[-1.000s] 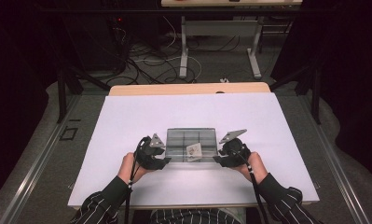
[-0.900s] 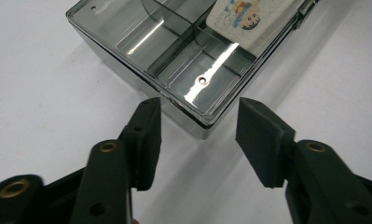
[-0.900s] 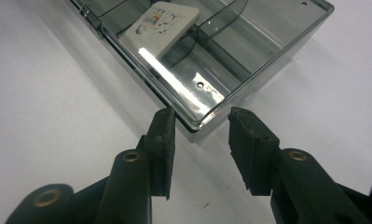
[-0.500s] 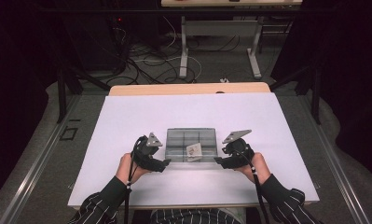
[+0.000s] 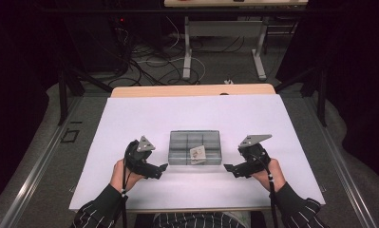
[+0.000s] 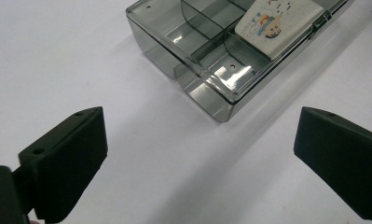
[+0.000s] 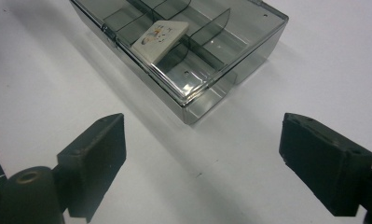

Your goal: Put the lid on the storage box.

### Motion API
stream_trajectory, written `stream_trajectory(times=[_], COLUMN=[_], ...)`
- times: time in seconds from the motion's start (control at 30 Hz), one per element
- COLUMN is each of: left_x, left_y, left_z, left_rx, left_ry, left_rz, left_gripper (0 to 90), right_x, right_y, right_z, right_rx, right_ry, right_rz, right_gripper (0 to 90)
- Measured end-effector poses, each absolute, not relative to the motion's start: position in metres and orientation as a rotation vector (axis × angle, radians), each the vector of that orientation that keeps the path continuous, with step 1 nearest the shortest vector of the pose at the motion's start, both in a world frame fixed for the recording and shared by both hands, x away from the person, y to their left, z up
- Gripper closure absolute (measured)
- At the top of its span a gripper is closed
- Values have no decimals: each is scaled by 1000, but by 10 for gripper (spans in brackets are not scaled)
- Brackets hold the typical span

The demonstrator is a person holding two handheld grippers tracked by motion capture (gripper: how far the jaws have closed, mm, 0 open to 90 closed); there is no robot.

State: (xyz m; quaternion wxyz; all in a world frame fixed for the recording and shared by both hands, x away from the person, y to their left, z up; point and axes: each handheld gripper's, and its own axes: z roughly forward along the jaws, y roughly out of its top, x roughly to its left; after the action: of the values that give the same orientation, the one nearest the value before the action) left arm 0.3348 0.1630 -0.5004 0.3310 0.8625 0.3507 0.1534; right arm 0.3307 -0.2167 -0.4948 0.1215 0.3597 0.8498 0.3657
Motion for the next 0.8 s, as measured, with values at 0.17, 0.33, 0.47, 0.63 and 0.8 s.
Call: stream_trajectory(times=[0.17, 0.33, 0.47, 0.63, 0.8], left_x=[329, 324, 320, 317, 314], left_y=[176, 190, 199, 208, 215], left_z=[-502, -504, -505, -507, -509], left_rx=[2214, 2178, 2176, 2160, 2154], left_ry=[944, 966, 989, 1007, 1026], left_rz=[419, 436, 437, 441, 436], left_gripper=[3, 3, 3, 3, 3], right_x=[326, 321, 317, 313, 308], right_y=[-225, -234, -243, -253, -264], right_z=[-495, -497, -497, -498, -499], right_rx=[1061, 1069, 1089, 1110, 1137], right_ry=[2461, 2434, 2435, 2417, 2379], right_rz=[1088, 1111, 1096, 1094, 1098], right_gripper=[69, 42, 28, 13, 12])
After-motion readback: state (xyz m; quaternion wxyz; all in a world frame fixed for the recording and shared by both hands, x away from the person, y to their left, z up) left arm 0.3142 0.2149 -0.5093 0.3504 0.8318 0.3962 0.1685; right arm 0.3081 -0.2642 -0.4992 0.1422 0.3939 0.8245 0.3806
